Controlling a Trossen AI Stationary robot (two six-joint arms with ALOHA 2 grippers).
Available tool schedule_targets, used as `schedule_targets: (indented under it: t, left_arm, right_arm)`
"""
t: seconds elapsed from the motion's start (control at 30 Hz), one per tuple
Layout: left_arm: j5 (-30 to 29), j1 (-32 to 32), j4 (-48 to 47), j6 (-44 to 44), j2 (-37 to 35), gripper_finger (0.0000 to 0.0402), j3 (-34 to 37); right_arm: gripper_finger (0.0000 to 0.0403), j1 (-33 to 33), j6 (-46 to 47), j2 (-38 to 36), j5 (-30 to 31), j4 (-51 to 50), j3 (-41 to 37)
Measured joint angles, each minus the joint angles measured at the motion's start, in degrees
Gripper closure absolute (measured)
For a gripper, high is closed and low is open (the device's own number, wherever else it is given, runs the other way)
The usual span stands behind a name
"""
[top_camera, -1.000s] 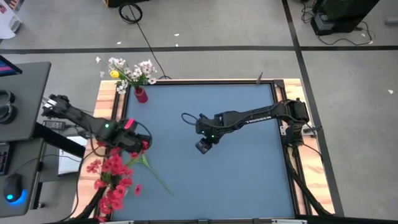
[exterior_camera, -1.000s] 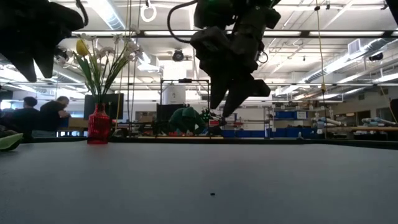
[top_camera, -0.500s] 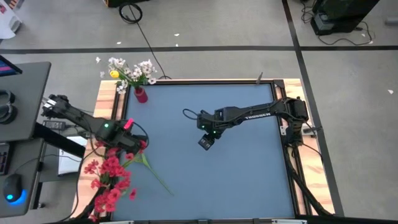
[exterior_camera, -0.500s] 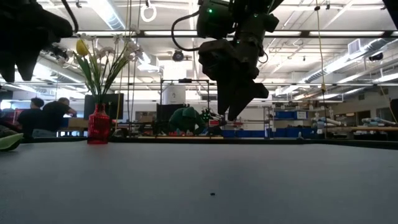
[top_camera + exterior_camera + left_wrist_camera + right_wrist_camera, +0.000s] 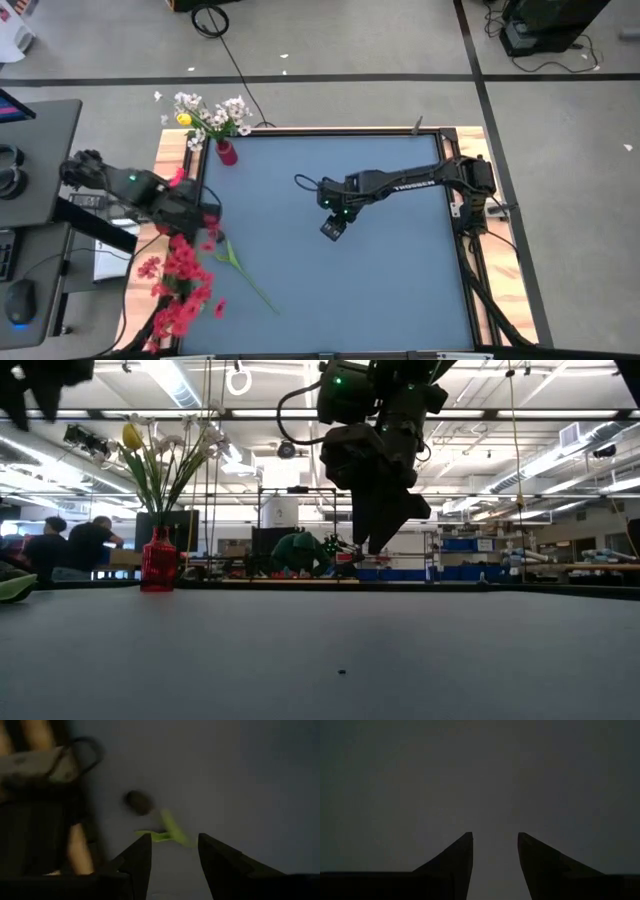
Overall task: Sort flowers into vase by color
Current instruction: Put the black flower into the transparent vase
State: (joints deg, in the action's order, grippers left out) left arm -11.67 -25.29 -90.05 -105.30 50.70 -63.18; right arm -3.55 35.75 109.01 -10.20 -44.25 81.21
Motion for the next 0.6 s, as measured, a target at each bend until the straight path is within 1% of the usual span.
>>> schedule_targets:
  t: [0.07, 0.17, 0.3, 0.4, 0.47, 0.6]
  left_arm:
    - [-3.9, 0.1, 0.3, 0.8, -1.2, 0.0235, -2.6]
    - [-7.7, 0.1, -0.1, 1.1, -1.6, 0.0235, -6.1]
    - [-10.4, 0.1, 0.0, 1.7, -2.1, 0.0235, -7.1]
    - [-14.7, 0.1, 0.0, 1.5, -2.3, 0.0235, -8.1]
    - [-19.1, 0.1, 0.0, 2.2, -2.5, 0.0235, -9.4]
    - [-32.2, 0.1, 0.0, 9.1, -2.5, 0.0235, -13.5]
  right_arm:
    - [0.0239, -0.5, -0.1, 0.0, 0.0, 0.1, 0.0]
    - [0.0239, -1.1, -0.5, 0.0, 0.0, 0.7, 0.0]
    - [0.0239, -1.5, -0.9, 0.0, -0.2, 0.9, 0.0]
    - [0.0238, -1.5, -1.1, 0.0, -0.4, 0.9, 0.0]
    - [0.0238, -1.5, -1.4, 0.0, -0.4, 0.9, 0.0]
    - [0.0238, -1.5, -2.1, 0.0, -0.4, 1.0, 0.0]
